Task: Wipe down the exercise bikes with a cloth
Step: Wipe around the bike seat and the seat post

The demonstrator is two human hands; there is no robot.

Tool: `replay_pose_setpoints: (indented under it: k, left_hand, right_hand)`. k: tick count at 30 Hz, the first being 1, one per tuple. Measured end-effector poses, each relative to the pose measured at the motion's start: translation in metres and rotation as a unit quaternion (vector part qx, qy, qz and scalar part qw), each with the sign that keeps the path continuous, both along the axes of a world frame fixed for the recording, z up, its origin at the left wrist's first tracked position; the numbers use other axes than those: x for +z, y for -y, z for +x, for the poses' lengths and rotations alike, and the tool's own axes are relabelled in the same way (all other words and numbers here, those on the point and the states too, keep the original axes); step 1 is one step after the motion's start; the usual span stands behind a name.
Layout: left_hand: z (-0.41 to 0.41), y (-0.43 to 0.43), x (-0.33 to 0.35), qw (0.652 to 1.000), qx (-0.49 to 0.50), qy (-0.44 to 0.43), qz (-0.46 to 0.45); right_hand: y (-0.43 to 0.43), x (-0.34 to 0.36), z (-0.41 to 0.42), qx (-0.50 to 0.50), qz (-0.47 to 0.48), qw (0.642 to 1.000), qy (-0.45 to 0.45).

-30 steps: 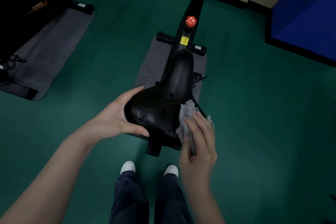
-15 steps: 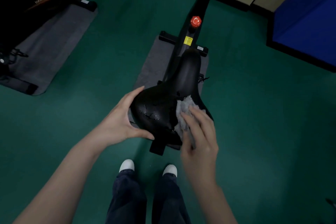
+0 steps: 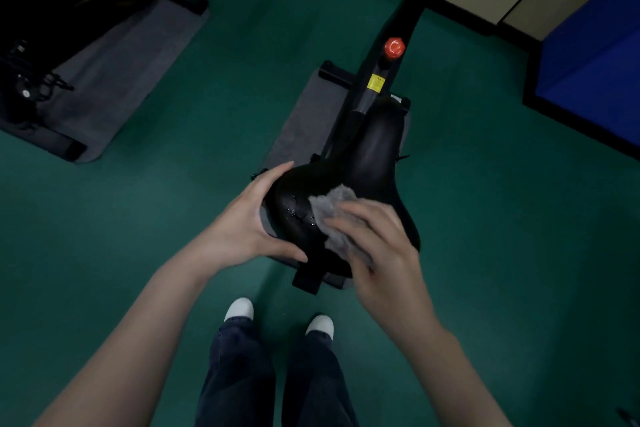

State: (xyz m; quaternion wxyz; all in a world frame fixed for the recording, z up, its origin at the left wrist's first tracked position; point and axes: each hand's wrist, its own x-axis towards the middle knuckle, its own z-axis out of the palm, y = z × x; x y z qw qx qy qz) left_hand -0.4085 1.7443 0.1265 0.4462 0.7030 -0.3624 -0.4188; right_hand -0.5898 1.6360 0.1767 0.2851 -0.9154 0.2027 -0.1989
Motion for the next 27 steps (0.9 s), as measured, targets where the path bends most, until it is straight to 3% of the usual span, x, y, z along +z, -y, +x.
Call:
replay_pose_setpoints:
  k: [6,12,15,17,20,23,27]
  left_hand:
    - [0.0,0.0,-0.001,1.0,0.001,0.0,0.008]
    - [-0.001,-0.001,-0.001,1.0,0.006,-0.003,0.005]
    - [0.0,-0.001,-0.003,1.0,0.005,0.0,0.007]
    - [0.0,-0.002,-0.004,1.0,0.006,-0.001,0.008]
    - [-0.001,0.0,-0.005,1.0,0.007,-0.005,0.004]
    - [-0.001,0.0,-0.005,1.0,0.01,-0.01,-0.005]
    - [-0.001,0.0,-0.004,1.0,0.01,-0.01,-0.008]
  right_hand:
    - [0.0,-0.014,-0.008,-0.184,-0.021,0.981,0.061]
    - [-0.027,-0.029,-0.029,-0.123,-0.021,0.986,0.106]
    - [-0.021,-0.035,-0.043,-0.214,0.0,0.969,0.12]
    - [-0.013,-0.041,-0.043,-0.321,0.062,0.935,0.141]
    - [0.008,-0.048,-0.037,-0.417,0.258,0.85,0.194]
    - [0.023,-0.05,-0.034,-0.437,0.436,0.743,0.258]
    - [0.015,-0.053,-0.033,-0.438,0.51,0.679,0.295]
